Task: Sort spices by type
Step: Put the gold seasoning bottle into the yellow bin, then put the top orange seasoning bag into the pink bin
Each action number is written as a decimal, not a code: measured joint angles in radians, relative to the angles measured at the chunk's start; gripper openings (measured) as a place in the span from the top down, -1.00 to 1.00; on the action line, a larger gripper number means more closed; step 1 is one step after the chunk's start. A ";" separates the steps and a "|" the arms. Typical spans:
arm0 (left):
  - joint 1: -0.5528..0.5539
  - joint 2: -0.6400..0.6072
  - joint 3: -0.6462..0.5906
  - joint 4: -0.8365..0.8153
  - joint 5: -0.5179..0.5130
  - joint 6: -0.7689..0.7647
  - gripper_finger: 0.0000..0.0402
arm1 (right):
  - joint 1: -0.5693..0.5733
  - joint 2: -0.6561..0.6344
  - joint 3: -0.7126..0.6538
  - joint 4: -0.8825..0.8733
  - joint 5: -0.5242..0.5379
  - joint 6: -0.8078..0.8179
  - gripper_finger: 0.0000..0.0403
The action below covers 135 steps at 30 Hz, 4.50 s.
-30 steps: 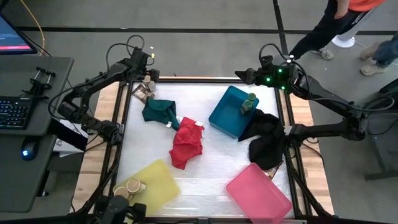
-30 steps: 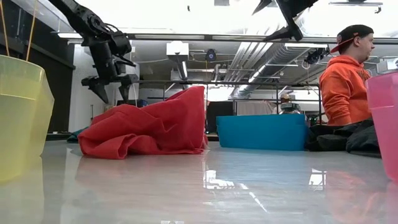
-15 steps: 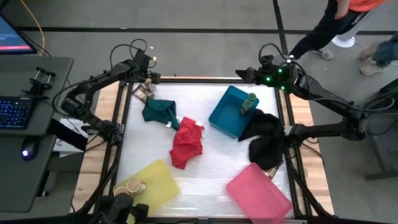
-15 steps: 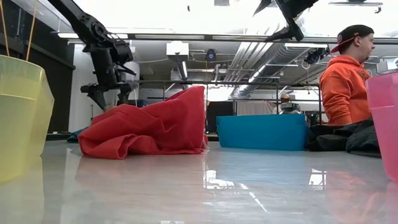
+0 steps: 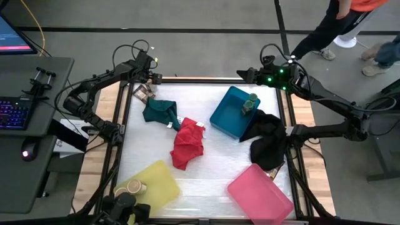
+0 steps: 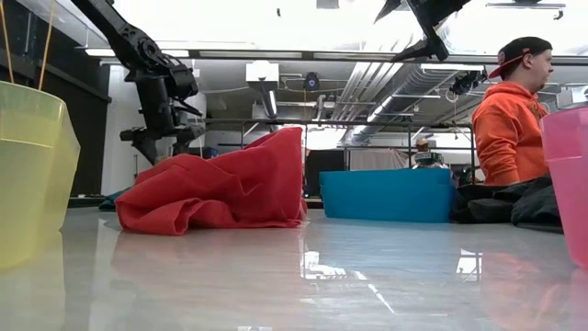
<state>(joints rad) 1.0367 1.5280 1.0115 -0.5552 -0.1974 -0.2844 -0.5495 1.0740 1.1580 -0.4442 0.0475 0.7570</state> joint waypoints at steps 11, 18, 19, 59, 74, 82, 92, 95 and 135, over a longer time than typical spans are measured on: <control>-0.005 -0.054 0.043 -0.057 0.039 0.004 -0.18 | 0.000 0.000 0.000 0.000 -0.001 -0.008 -0.90; -0.077 -0.214 0.164 -0.068 0.184 0.067 -0.18 | 0.000 0.000 0.000 0.000 -0.003 -0.056 -0.90; -0.102 -0.242 0.177 -0.080 0.223 0.088 -0.18 | 0.000 0.000 0.000 0.000 -0.004 -0.063 -0.90; -1.892 -0.163 0.023 -0.341 -0.070 -0.273 -0.18 | 0.538 0.000 0.000 0.033 0.188 0.108 -0.90; -1.863 -0.163 -0.057 -0.279 0.007 -0.308 -0.57 | 0.537 0.000 0.000 0.031 0.187 0.091 -0.90; -1.796 -0.169 -0.013 -0.288 0.123 -0.304 -0.60 | 0.537 0.000 0.000 0.030 0.185 0.072 -0.90; -1.652 -0.335 0.154 -0.464 -0.200 -0.181 -0.61 | 0.537 0.000 0.000 0.047 0.189 0.077 -0.90; -1.517 -0.403 0.172 -0.572 -0.382 -0.263 -0.61 | 0.536 0.000 0.000 0.062 0.219 0.078 -0.90; -0.181 -0.025 -0.247 -0.075 -0.225 -1.006 -0.61 | -0.129 0.264 0.000 0.176 -0.459 -0.144 -0.90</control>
<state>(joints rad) 0.8552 1.5035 0.7643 -0.6300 -0.4227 -1.2904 -0.6788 1.3380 1.1584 -0.2678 -0.4118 0.6129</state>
